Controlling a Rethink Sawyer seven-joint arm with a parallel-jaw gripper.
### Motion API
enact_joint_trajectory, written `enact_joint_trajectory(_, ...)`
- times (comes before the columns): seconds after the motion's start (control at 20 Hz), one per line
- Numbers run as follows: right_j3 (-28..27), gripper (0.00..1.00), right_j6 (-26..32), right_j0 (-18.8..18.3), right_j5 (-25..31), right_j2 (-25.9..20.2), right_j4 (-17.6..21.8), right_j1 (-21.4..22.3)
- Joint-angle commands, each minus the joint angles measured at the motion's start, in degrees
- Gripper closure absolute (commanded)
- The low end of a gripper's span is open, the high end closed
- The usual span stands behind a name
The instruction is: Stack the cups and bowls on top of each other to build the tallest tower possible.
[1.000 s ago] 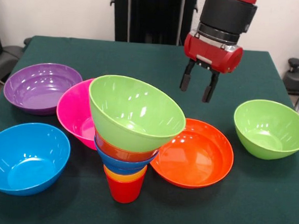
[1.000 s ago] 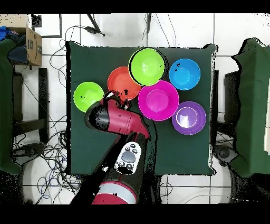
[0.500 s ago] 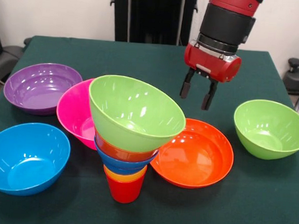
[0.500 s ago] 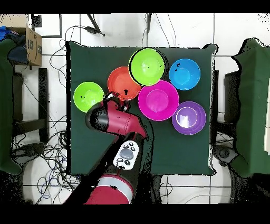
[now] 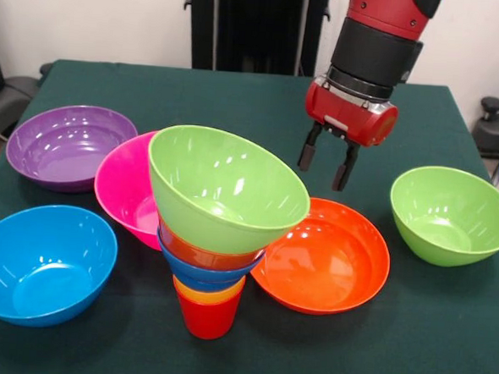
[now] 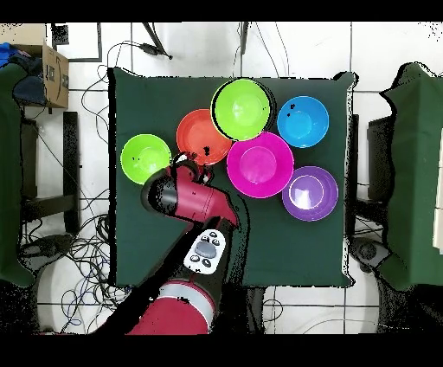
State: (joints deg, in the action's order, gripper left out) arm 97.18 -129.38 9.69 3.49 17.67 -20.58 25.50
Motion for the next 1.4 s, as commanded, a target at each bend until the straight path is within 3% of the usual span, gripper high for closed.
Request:
enact_joint_trajectory(0.05, 1.27, 0.0, -12.06, 0.92, -3.85, -3.73, -2.68, -2.33)
enact_joint_trajectory(1.05, 0.78, 0.0, -11.55, 1.67, -7.24, -4.06, -6.35, -4.33)
enact_joint_trajectory(1.4, 0.0, 0.0, -11.13, 4.07, -4.35, -2.18, -8.91, -4.36)
